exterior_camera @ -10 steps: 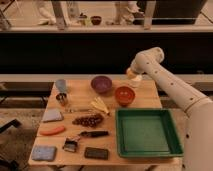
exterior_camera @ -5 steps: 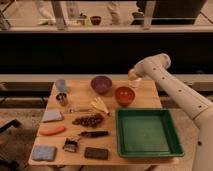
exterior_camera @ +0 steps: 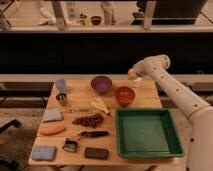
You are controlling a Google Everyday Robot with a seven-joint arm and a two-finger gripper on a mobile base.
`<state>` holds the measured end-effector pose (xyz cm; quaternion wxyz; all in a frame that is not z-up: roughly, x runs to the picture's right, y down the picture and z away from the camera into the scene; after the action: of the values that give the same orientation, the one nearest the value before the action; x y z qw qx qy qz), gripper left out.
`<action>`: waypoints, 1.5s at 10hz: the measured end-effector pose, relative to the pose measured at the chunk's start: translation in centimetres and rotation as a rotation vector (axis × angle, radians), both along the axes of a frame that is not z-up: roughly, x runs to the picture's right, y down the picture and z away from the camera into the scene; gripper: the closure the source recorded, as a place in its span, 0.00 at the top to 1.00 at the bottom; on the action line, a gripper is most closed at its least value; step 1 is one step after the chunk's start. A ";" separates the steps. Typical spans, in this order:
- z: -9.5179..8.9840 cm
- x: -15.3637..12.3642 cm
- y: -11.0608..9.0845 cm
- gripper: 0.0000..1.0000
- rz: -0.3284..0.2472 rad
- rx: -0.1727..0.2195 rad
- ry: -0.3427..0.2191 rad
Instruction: Place apple in paper cup
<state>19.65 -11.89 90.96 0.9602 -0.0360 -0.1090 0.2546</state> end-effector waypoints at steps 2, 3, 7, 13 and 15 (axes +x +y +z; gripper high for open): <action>-0.3 0.8 -0.6 0.01 -0.015 -0.020 -0.003; -0.5 0.9 -0.9 0.01 -0.019 -0.030 -0.003; -1.1 2.1 -0.5 0.01 -0.006 -0.092 -0.023; 1.3 0.1 -0.8 0.01 -0.036 -0.104 -0.064; 1.5 -0.1 -1.4 0.01 -0.056 -0.099 -0.057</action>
<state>19.57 -13.26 92.51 0.9605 -0.0938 -0.1227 0.2317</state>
